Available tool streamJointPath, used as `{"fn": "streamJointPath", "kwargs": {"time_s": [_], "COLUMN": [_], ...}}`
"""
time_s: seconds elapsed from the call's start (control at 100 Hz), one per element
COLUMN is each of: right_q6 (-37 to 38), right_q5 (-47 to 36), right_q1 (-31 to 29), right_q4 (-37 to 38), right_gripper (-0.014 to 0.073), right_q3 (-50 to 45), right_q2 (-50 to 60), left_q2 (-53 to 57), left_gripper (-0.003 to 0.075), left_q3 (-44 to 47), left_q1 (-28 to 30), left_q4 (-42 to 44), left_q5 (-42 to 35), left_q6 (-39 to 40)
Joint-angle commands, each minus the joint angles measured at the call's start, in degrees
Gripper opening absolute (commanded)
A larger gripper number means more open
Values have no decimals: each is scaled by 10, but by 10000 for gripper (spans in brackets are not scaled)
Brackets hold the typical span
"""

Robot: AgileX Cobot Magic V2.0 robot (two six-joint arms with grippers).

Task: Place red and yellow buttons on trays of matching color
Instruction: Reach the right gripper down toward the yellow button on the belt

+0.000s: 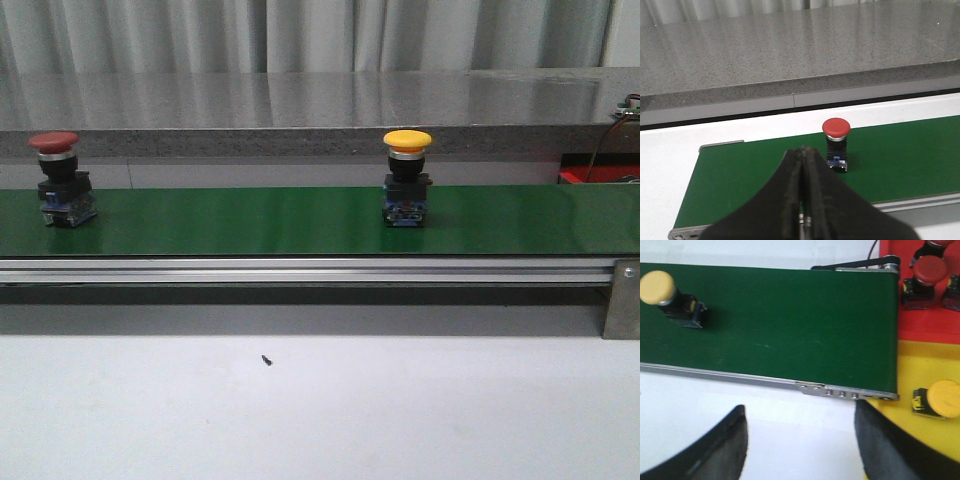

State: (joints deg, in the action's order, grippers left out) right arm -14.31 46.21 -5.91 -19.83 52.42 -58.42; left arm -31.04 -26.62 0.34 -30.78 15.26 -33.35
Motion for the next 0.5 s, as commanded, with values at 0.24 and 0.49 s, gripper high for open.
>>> {"fn": "streamJointPath", "kwargs": {"time_s": [0.24,0.49], "right_q6": [-101,-101], "right_q5": [4,-16], "right_q1": [7,75], "right_q4": [-152,-99], "right_gripper": [582,582], "right_q3": [57,114], "right_q2": [-48,-148], "left_q2": [-1,-2], "left_gripper": [-20,-20], "left_q3": [-16,-16], "left_q1": [-6,-6], "left_q4": [-12,-31], "left_q5": [-35,-35], "left_q6": [0,0]}}
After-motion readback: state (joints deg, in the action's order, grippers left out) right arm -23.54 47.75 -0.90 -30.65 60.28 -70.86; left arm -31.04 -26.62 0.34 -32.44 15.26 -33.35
